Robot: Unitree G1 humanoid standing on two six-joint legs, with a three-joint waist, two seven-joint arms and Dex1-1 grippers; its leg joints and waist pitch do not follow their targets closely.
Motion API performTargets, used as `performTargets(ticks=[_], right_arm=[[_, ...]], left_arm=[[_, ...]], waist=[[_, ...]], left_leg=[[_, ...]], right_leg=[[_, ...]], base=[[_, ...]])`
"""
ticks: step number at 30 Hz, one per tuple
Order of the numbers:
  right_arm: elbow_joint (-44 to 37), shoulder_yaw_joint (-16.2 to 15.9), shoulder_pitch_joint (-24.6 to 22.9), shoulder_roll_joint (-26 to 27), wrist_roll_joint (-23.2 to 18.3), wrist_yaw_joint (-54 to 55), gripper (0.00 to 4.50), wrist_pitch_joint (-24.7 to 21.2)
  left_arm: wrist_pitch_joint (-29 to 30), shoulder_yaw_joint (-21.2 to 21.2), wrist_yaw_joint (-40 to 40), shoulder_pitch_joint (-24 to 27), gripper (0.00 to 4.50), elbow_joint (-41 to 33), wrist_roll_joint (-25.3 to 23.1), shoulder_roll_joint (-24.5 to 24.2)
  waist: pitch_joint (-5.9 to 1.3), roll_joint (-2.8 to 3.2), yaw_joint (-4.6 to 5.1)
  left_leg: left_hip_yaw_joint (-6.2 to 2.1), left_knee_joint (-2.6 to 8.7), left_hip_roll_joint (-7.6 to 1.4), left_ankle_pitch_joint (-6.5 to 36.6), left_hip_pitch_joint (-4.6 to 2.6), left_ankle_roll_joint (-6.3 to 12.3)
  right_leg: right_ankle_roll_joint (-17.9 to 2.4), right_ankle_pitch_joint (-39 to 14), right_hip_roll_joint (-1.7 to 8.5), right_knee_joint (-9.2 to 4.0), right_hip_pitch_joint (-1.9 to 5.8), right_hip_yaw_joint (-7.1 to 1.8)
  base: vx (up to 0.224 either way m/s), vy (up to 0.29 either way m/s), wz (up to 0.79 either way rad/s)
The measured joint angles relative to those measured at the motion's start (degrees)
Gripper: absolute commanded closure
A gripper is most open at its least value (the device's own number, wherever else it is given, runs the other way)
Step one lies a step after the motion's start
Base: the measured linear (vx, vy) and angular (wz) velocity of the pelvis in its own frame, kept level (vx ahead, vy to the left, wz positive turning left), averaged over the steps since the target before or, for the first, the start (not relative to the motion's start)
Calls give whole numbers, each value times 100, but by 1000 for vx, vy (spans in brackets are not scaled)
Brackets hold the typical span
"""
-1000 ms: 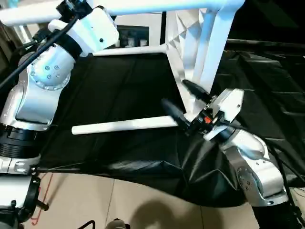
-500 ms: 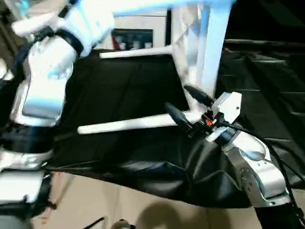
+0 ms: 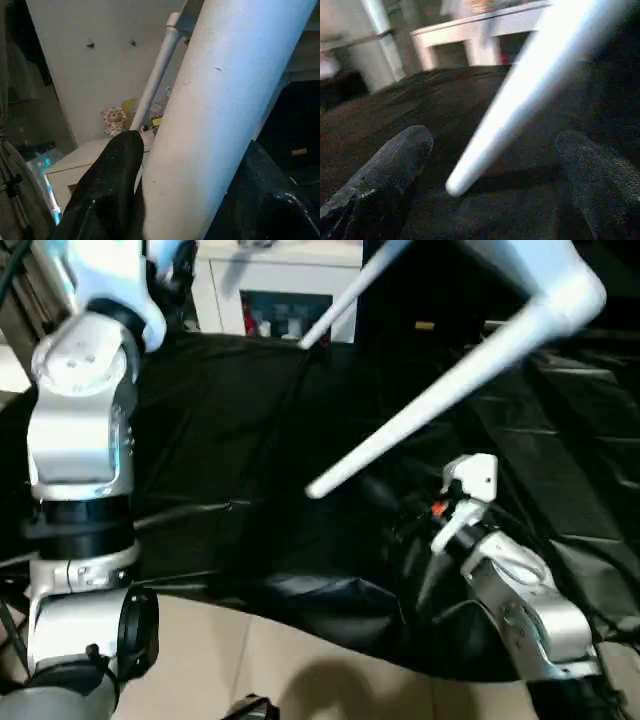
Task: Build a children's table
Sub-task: Flip table
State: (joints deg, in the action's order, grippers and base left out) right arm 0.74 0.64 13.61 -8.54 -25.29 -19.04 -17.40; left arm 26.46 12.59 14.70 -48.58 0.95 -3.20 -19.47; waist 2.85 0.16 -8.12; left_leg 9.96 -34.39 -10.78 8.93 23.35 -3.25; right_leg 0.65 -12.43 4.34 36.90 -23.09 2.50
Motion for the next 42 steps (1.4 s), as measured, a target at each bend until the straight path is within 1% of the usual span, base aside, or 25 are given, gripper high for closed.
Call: performTargets(ticks=[2, 6, 9, 13, 14, 16, 17, 18, 19, 22, 23, 24, 28, 34, 35, 36, 38, 42], right_arm=[[143, 154, 183, 109, -99, 200, 0, -9], [661, 307, 605, 183, -96, 361, 0, 121], [1364, 412, 1102, 328, 19, 364, 0, 374], [2542, 406, 1964, 358, 269, 439, 0, 817], [2860, 414, 2160, 358, 321, 483, 29, 897], [3485, 497, 2502, 406, 319, 415, 40, 1075], [3648, 534, 2581, 441, 314, 367, 40, 1136], [3802, 562, 2649, 482, 312, 330, 50, 1184], [3909, 569, 2692, 505, 312, 296, 74, 1203], [4329, 608, 2845, 519, 318, 209, 86, 1393], [4419, 641, 2899, 523, 318, 182, 107, 1439], [4453, 653, 2928, 524, 318, 163, 107, 1485], [4730, 738, 3113, 547, 319, 2, 139, 1778], [4920, 816, 3137, 500, 369, -154, 194, 2057], [4945, 819, 3143, 497, 374, -162, 194, 2096], [4968, 820, 3144, 495, 389, -164, 204, 2154], [4992, 819, 3143, 469, 474, -174, 216, 2208], [4940, 788, 3111, 384, 610, -205, 253, 2275]], left_arm=[[14, -1, -2, 64, 218, -56, 5, -8], [69, -1, -3, 115, 226, -133, 10, -7], [84, -18, -5, 159, 228, -199, 11, -13], [86, -38, -3, 191, 230, -240, 11, -28], [90, -48, -2, 192, 230, -243, 11, -31], [91, -52, -3, 197, 233, -256, 11, -32], [91, -55, -2, 201, 233, -268, 11, -31], [90, -55, -3, 222, 233, -296, 11, -34], [90, -63, -2, 259, 234, -343, 11, -34], [118, -57, -6, 333, 237, -457, 11, -38], [123, -56, -7, 353, 238, -468, 13, -36], [130, -55, -9, 369, 238, -473, 27, -35], [134, -44, -29, 494, 242, -491, 73, -37], [137, 3, -36, 630, 251, -492, 94, -41], [137, 1, -36, 645, 251, -492, 94, -44], [137, 0, -41, 659, 252, -491, 97, -43], [124, 1, -50, 703, 254, -491, 106, -52], [43, 2, -51, 842, 260, -490, 128, -32]], waist=[[2, -5, -4], [6, -12, 0], [7, -13, 19], [8, -18, 14], [10, -21, 11], [15, -31, 6], [17, -34, 3], [18, -35, 3], [18, -35, 2], [32, -67, 3], [34, -70, 5], [35, -76, 4], [36, -86, 3], [44, -101, -5], [44, -101, -6], [44, -101, -5], [44, -101, -5], [45, -101, -1]], left_leg=[[0, 2, -1, 0, -1, 0], [-1, 9, -3, -1, -2, -2], [-1, 10, -3, -1, -1, -3], [0, 9, -3, -2, -3, -3], [0, 10, -3, -2, -1, -3], [1, 8, -4, -2, 2, -3], [1, 9, -5, -2, 5, -3], [1, 7, -5, -2, 6, -2], [2, 4, -5, -2, 10, -1], [5, 2, -9, -4, 11, 2], [6, 1, -9, -5, 11, 3], [7, 1, -9, -5, 10, 3], [7, 1, -11, -5, 9, 3], [7, -3, -13, -6, 12, 3], [7, -4, -12, -5, 12, 3], [7, -4, -13, -5, 12, 3], [7, -4, -13, -5, 12, 3], [7, -3, -14, -6, 14, 4]], right_leg=[[1, 0, 0, 2, 1, 1], [3, 2, -1, 5, 0, 5], [3, 4, -1, 8, -4, 6], [1, 5, -1, 9, -2, 6], [1, 5, -1, 7, -2, 6], [1, 5, -1, 7, -3, 7], [0, 4, -1, 6, -3, 9], [0, 4, -1, 5, -4, 9], [-1, 3, 0, 4, -4, 9], [-3, 2, 0, 6, -6, 10], [-3, 2, 0, 6, -7, 10], [-3, 2, 0, 7, -6, 9], [-3, 3, 0, 9, -6, 10], [-5, 6, 0, 11, -3, 13], [-5, 6, 0, 11, -3, 12], [-6, 7, 0, 11, -3, 13], [-6, 7, 0, 11, -4, 13], [-6, 7, 0, 10, -5, 14]], base=[[0, 0, 0], [0, 0, 0], [0, 0, 0], [0, 0, 0], [0, 0, 0], [0, 0, 0], [0, 0, 0], [0, 0, 0], [0, 0, 0], [0, 0, 0], [0, 0, 0], [0, 0, 0], [0, 0, 0], [0, 0, 0], [0, 0, 0], [0, 0, 0], [0, 0, 0], [0, 0, 0]])
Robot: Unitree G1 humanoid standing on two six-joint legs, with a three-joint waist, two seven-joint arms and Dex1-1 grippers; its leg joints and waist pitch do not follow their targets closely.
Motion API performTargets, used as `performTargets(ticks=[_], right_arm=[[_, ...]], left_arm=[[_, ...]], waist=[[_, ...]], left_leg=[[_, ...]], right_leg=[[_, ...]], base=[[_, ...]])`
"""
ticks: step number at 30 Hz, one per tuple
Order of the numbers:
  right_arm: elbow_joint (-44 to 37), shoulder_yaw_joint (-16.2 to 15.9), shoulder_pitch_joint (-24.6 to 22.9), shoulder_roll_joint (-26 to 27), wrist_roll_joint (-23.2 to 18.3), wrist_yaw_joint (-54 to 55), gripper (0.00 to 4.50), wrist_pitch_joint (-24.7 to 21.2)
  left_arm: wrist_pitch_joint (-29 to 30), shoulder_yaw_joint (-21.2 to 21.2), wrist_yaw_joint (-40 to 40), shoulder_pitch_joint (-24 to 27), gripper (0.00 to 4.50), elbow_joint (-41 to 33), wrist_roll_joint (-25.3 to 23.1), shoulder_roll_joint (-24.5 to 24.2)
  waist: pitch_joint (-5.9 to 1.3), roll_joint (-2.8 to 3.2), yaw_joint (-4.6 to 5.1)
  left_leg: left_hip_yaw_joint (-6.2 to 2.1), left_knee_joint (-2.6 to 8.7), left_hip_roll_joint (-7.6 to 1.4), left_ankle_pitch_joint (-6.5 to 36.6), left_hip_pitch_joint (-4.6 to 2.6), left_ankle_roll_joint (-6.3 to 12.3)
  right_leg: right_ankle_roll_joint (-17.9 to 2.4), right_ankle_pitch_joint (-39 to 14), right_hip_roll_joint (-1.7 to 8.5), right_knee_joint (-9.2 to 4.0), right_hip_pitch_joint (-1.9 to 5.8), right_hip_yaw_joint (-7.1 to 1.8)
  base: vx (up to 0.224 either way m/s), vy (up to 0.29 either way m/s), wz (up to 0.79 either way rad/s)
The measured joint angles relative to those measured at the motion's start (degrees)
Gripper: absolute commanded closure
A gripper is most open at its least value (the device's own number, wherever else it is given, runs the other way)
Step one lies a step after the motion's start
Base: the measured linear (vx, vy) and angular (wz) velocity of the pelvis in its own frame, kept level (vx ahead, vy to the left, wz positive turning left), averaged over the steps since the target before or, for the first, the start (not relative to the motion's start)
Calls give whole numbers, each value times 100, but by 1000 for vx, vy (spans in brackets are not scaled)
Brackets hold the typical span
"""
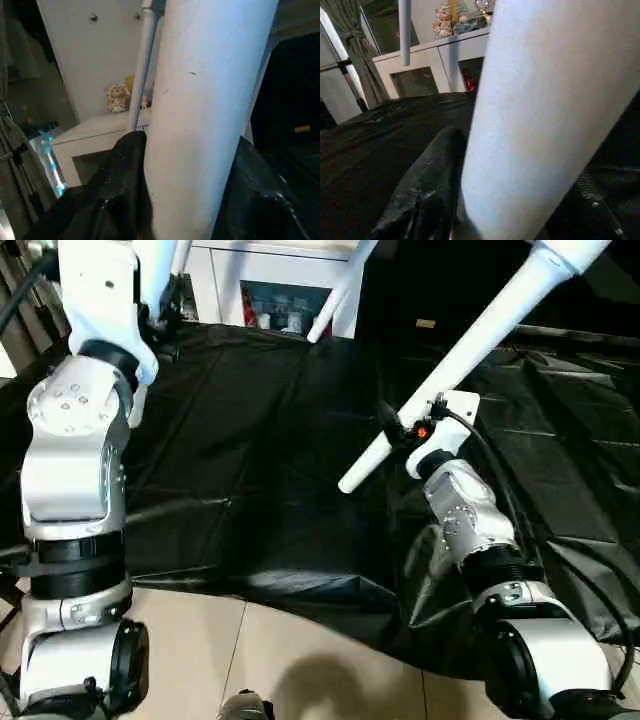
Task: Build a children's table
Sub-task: Flip table
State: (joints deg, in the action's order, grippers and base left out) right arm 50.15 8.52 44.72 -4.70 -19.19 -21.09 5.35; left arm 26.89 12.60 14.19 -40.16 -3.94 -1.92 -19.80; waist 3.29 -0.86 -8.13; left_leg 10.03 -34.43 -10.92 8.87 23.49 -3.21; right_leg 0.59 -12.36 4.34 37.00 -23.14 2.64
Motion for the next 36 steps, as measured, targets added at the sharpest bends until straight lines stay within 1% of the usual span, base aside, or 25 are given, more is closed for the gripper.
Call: performTargets(ticks=[2, 5, 7, 9, 11, 13, 16, 17, 19, 22, 26, 30, 33, 34, 36], right_arm=[[-222, -9, -146, -8, 47, -6, 275, 32], [-502, -9, -319, -52, 94, -2, 286, 98], [-861, -59, -566, -89, 189, 19, 289, 143], [-1079, -108, -716, -126, 294, 57, 293, 171], [-1495, -186, -1014, -167, 370, 65, 296, 169], [-2197, -305, -1526, -227, 449, 69, 296, 154], [-2673, -382, -1853, -279, 577, 109, 296, 90], [-2909, -415, -2034, -304, 623, 127, 296, 68], [-3288, -485, -2309, -343, 779, 214, 297, 37], [-3637, -574, -2565, -346, 965, 396, 297, 14], [-3892, -624, -2743, -293, 1038, 614, 297, -113], [-3924, -649, -2767, -225, 1076, 714, 297, -171], [-3877, -687, -2747, -203, 1087, 732, 297, -260], [-3872, -696, -2748, -200, 1087, 731, 262, -278], [-3883, -740, -2766, -192, 1088, 696, 227, -321]], left_arm=[[-99, 11, -3, 174, 264, 0, 7, 28], [-106, 34, -29, 415, 271, 30, 11, 97], [-117, 34, -67, 621, 274, 38, 44, 173], [-116, 37, -86, 735, 278, 79, 82, 225], [-137, 46, -98, 885, 281, 79, 114, 245], [-210, 64, -116, 1093, 283, 85, 179, 281], [-211, 78, -131, 1259, 283, 137, 223, 332], [-221, 83, -131, 1324, 283, 153, 225, 335], [-252, 88, -123, 1395, 283, 244, 243, 341], [-331, 90, -113, 1501, 283, 340, 328, 354], [-467, 74, -77, 1523, 283, 433, 337, 352], [-595, 43, -74, 1563, 283, 498, 338, 325], [-599, 13, -95, 1632, 283, 498, 337, 259], [-591, 9, -106, 1659, 248, 492, 337, 254], [-562, 9, -135, 1740, 213, 449, 319, 221]], waist=[[0, 1, -1], [0, -1, -3], [-1, -5, -14], [2, -17, -21], [3, -30, -27], [2, -31, -40], [8, -57, -29], [11, -68, -26], [10, -75, -22], [7, -80, -10], [4, -84, -10], [-6, -93, 12], [-51, -95, 41], [-63, -91, 54], [-68, -85, 98]], left_leg=[[0, 0, 0, 0, 0, 1], [1, -1, -1, 0, 1, 1], [1, -1, -1, 1, 2, 2], [1, 0, -2, 0, 4, 2], [0, -1, -3, 1, 3, 2], [0, 4, -3, 1, 1, 2], [0, 4, -3, 1, 3, 2], [-1, 5, -3, 1, 2, 2], [-2, 6, -3, 1, 1, 1], [-4, 8, -3, 1, 0, 1], [-4, 21, 1, 2, -27, 0], [-4, 30, 1, 3, -47, -1], [-4, 37, 1, 3, -58, -1], [-4, 44, 1, 3, -70, -1], [-3, 66, 6, 5, -112, -1]], right_leg=[[-1, -1, 0, -2, 0, -1], [-1, -2, -1, -5, 0, 0], [-1, -2, -1, -7, 1, 1], [-1, -2, -1, -7, 1, 2], [-1, -2, -1, -7, 4, 3], [2, -2, -1, -23, 15, 2], [7, 2, -1, -26, 14, 2], [7, 2, -2, -26, 14, 2], [9, 3, -2, -28, 16, 2], [13, 6, -3, -32, 17, 2], [14, 6, -3, -42, 44, -1], [16, 5, -4, -48, 58, -1], [17, 5, -7, -58, 70, -1], [19, 4, -7, -69, 84, 0], [33, -3, -7, -95, 122, -2]], base=[[0, 0, 0], [0, 0, 0], [0, 0, 0], [0, 0, 0], [0, 0, 0], [0, 0, 0], [0, 0, 0], [0, 0, 0], [0, 0, 0], [0, 0, 0], [0, 0, 0], [0, 0, 0], [0, 0, 0], [0, 0, 0], [0, 0, 0]])
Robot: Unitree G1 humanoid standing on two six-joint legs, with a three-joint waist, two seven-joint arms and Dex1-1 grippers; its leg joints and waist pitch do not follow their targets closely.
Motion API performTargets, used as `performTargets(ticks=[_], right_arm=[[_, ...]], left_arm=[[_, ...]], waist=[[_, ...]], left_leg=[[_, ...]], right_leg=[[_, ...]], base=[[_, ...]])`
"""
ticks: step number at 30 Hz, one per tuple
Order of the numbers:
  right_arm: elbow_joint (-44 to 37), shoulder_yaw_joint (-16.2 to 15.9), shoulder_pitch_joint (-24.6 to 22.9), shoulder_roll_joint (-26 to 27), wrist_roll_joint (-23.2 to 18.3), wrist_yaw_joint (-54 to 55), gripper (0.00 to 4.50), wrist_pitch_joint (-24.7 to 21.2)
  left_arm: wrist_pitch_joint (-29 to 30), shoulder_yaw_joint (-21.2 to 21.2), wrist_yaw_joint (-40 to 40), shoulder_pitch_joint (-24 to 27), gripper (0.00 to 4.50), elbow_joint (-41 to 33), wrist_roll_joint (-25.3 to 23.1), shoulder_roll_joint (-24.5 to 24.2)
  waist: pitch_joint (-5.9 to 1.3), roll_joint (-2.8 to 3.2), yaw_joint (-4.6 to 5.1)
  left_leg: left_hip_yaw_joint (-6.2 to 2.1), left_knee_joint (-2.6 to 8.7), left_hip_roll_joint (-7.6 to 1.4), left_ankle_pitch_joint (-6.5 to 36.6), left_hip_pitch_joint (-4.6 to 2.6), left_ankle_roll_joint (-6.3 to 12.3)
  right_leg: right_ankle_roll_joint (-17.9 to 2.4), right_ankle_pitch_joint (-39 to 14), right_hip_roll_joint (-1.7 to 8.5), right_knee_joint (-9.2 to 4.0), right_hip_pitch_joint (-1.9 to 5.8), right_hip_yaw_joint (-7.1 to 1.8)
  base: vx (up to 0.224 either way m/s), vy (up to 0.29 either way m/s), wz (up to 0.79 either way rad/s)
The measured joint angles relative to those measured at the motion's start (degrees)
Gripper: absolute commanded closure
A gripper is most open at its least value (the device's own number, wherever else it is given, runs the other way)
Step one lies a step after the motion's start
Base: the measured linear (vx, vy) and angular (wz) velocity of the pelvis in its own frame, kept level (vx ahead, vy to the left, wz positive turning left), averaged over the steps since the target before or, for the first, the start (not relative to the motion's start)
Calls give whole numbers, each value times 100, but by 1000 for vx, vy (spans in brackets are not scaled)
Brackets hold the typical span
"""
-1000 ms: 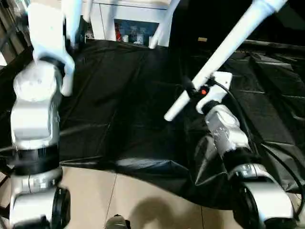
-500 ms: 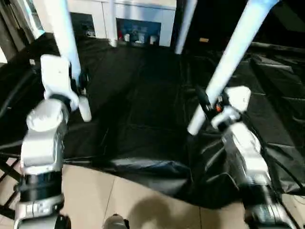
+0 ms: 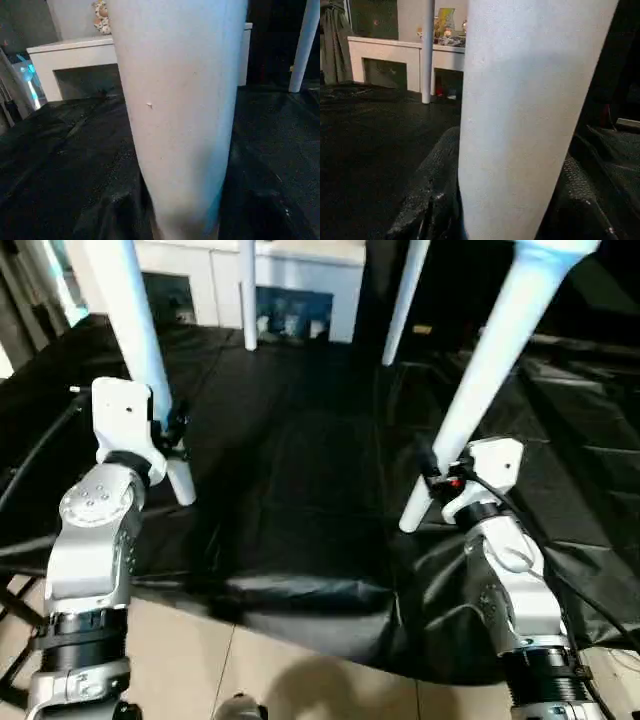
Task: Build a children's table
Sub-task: Flip table
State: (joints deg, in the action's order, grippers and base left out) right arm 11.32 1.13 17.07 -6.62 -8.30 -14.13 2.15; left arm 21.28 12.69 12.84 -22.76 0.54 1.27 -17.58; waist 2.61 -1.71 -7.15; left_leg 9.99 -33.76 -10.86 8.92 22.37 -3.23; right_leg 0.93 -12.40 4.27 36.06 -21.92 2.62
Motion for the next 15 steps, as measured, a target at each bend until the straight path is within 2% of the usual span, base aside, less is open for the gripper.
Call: performTargets(ticks=[2, 4, 8, 13, 15], right_arm=[[-38, -105, -48, -5, 9, -106, 227, -69], [-78, -190, -257, 20, 5, -152, 202, -202], [-404, -203, -630, 68, -107, -140, 171, -542], [-1260, -189, -1086, 60, -288, -124, 127, -833], [-1610, -182, -1372, 41, -328, -92, 106, -974]], left_arm=[[82, -1, -12, 112, 213, -69, -72, -72], [156, 2, 18, 437, 185, -186, -98, -119], [214, 48, 73, 1077, 154, -523, 7, -74], [226, 255, 68, 1755, 109, -1308, 282, 186], [251, 287, 75, 2186, 87, -1672, 408, 319]], waist=[[-5, 3, 65], [2, 17, 110], [8, 25, 135], [4, 32, 159], [4, 32, 184]], left_leg=[[0, 21, 5, 1, -21, 0], [1, 40, 7, 0, -12, -1], [1, 49, -1, -1, 25, -3], [1, 60, -4, 0, 14, -1], [2, 77, -3, 0, 11, -1]], right_leg=[[18, -11, 0, -12, 14, -3], [12, -7, -1, -22, 1, -4], [-12, 7, -12, -24, -33, -1], [-12, 4, -19, -59, -16, -3], [-10, 5, -22, -89, -8, -3]], base=[[0, 0, 0], [0, 0, 0], [0, 0, 0], [0, 0, 0], [0, 0, 0]])
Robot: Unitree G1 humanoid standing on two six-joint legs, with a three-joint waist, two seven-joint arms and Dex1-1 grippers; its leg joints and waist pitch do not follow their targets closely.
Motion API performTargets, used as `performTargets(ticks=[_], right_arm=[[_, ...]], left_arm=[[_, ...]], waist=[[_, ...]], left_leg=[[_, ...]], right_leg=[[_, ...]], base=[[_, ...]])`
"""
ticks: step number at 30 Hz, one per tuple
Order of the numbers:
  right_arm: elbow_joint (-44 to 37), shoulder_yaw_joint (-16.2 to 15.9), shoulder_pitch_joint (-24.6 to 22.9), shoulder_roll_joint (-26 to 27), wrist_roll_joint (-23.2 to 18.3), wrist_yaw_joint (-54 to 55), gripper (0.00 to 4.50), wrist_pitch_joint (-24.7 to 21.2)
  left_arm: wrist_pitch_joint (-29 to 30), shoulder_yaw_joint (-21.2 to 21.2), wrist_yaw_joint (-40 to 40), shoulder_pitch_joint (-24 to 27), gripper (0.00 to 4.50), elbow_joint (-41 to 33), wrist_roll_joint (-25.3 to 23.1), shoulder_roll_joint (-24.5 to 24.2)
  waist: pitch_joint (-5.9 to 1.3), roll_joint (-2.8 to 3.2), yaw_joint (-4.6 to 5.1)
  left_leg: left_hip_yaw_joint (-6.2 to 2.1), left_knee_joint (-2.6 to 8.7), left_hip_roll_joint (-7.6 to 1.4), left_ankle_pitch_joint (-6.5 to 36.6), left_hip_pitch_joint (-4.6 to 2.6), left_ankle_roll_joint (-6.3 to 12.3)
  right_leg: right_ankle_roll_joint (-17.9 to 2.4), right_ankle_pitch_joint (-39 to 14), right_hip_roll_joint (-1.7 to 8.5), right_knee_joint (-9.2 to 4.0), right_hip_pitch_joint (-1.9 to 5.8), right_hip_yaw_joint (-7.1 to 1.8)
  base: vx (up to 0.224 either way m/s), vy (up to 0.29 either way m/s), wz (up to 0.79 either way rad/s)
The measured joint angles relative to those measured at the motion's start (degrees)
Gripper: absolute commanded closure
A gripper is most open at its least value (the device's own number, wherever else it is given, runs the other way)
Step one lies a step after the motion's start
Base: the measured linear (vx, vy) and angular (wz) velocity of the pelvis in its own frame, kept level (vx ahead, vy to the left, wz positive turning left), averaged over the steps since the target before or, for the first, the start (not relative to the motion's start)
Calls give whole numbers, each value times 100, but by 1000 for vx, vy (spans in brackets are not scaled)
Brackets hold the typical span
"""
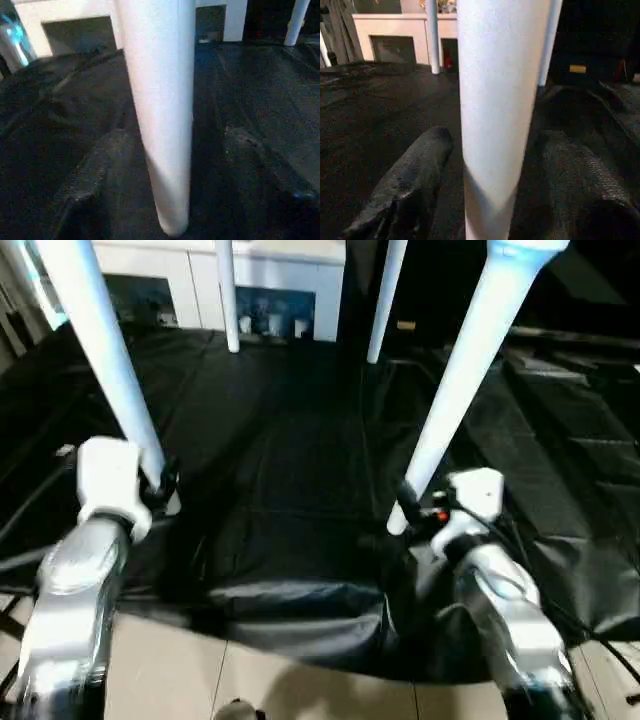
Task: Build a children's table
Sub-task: Flip table
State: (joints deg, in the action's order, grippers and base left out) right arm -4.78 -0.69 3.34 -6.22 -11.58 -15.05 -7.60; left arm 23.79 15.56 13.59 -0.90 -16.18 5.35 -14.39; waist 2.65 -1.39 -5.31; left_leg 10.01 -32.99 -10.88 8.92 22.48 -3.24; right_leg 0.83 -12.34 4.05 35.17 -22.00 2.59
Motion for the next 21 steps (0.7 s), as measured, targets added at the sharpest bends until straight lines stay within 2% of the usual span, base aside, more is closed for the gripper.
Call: performTargets(ticks=[4, 8, 10, 15, 21], right_arm=[[-712, 42, -427, -97, 0, 142, 95, -395], [-1449, 39, -751, -310, 13, 201, 95, -898], [-1657, 44, -948, -290, -35, 241, 95, -1168], [-1977, 59, -1392, -305, -234, 240, 95, -1509], [-2182, 140, -1436, -358, -342, 235, 95, -1846]], left_arm=[[-16, -50, 63, 790, 63, -558, 239, 287], [-19, -445, 100, 1352, 63, -1015, 407, 595], [-53, -547, 112, 1490, 63, -1198, 463, 665], [-210, -546, 55, 1812, 63, -1473, 444, 716], [-209, -553, -28, 1892, 63, -1544, 409, 761]], waist=[[-1, -3, 15], [-3, -9, -2], [-4, -11, 2], [-6, -15, 34], [-10, -42, 35]], left_leg=[[0, 5, 0, 0, -6, 0], [0, 12, -1, 1, -12, -1], [-3, 20, -3, 1, -26, -2], [-11, 31, -2, 1, -43, -2], [-19, 29, 0, 1, -50, -2]], right_leg=[[21, -10, -4, -10, 4, -4], [42, -15, -14, -14, 7, -13], [44, -17, -26, -15, 9, -26], [45, -17, -39, -21, 6, -40], [45, -17, -44, -28, -7, -43]], base=[[0, 0, 0], [0, 0, 0], [0, 0, 0], [0, 0, 0], [0, 0, 0]])
